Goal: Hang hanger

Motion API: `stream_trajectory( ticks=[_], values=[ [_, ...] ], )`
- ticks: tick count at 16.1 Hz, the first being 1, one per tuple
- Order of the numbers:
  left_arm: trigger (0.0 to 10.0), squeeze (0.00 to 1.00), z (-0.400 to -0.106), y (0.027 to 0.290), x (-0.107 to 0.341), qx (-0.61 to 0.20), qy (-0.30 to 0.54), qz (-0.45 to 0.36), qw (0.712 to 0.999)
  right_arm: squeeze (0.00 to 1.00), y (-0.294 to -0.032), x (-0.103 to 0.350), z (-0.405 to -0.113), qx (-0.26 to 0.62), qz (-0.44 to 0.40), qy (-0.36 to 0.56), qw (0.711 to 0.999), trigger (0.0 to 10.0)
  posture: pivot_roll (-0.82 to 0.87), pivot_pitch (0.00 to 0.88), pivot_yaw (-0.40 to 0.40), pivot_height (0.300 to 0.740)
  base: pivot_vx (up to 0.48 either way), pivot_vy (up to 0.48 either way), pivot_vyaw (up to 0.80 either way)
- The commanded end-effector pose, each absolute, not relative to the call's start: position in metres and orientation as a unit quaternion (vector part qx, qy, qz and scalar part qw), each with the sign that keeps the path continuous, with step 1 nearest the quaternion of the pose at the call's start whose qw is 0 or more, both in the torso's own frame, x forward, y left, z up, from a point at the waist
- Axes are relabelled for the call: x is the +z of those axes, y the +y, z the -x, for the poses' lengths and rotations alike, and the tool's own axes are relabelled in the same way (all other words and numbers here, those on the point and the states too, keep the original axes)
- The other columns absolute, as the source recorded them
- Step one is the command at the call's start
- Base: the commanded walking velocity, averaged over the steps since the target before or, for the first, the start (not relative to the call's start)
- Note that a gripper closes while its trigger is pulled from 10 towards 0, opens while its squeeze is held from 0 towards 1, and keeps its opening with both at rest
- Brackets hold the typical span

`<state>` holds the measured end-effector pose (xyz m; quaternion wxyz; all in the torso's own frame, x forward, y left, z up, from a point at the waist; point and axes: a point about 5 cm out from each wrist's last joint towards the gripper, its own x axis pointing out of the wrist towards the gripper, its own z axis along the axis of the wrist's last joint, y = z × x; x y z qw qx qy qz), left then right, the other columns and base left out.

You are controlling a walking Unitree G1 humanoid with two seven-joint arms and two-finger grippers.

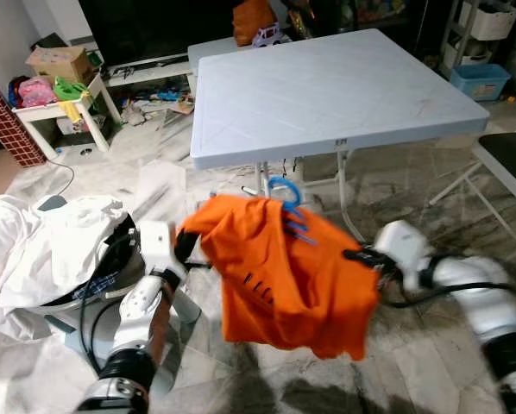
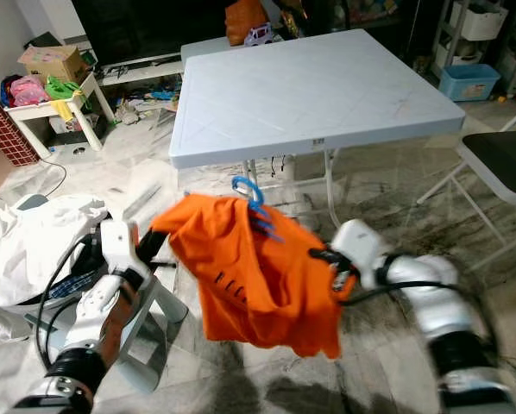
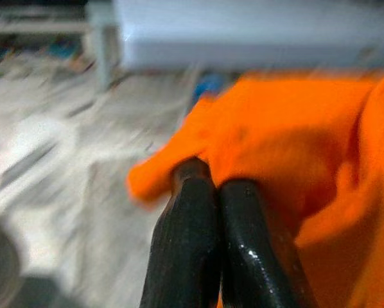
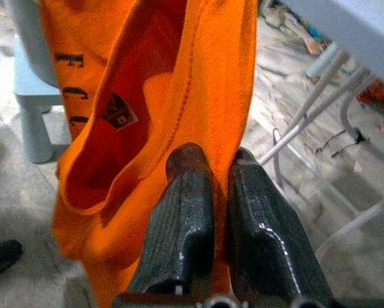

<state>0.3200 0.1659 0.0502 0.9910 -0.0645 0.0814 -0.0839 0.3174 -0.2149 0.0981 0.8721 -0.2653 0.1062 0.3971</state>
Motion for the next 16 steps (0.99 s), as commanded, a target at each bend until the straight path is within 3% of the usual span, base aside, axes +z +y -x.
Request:
stream_trajectory(
  ticks=[1,4,6,7,8,12,16],
  values=[
    [0.0,0.00,-0.318,0.176,0.041,-0.056,0.121,0.038,0.990,0.00,-0.210,0.103,-0.327,0.371,0.275,0.092,0.882,10.0,-0.10,0.000,0.115,0.740,0.000,0.000,0.00],
    [0.0,0.00,-0.309,0.168,0.018,-0.033,0.191,0.024,0.981,0.00,-0.188,0.085,-0.335,0.322,0.254,0.107,0.906,10.0,-0.09,0.000,0.114,0.740,0.000,0.000,0.00],
    [8.4,0.00,-0.308,0.153,0.012,-0.044,0.213,0.007,0.976,0.00,-0.179,0.076,-0.336,0.296,0.252,0.113,0.914,10.0,-0.09,0.000,0.113,0.740,0.000,0.000,0.00],
    [10.0,0.12,-0.310,0.149,0.012,-0.043,0.217,0.029,0.975,0.00,-0.176,0.073,-0.336,0.283,0.249,0.116,0.919,10.0,-0.09,0.000,0.113,0.740,0.000,0.000,0.00],
    [10.0,1.00,-0.312,0.145,0.014,-0.044,0.212,0.034,0.976,0.00,-0.175,0.071,-0.336,0.271,0.250,0.117,0.922,10.0,-0.10,0.000,0.116,0.740,0.000,0.000,0.00],
    [10.0,1.00,-0.315,0.136,0.021,-0.070,0.190,0.027,0.979,0.00,-0.179,0.067,-0.342,0.192,0.204,0.132,0.951,10.0,-0.10,0.000,0.119,0.740,0.000,0.000,0.00],
    [10.0,1.00,-0.309,0.165,0.015,-0.042,0.198,-0.046,0.978,0.00,-0.183,0.060,-0.343,0.127,0.187,0.157,0.961,10.0,-0.09,0.000,0.111,0.740,0.000,0.000,0.00]
  ],
)
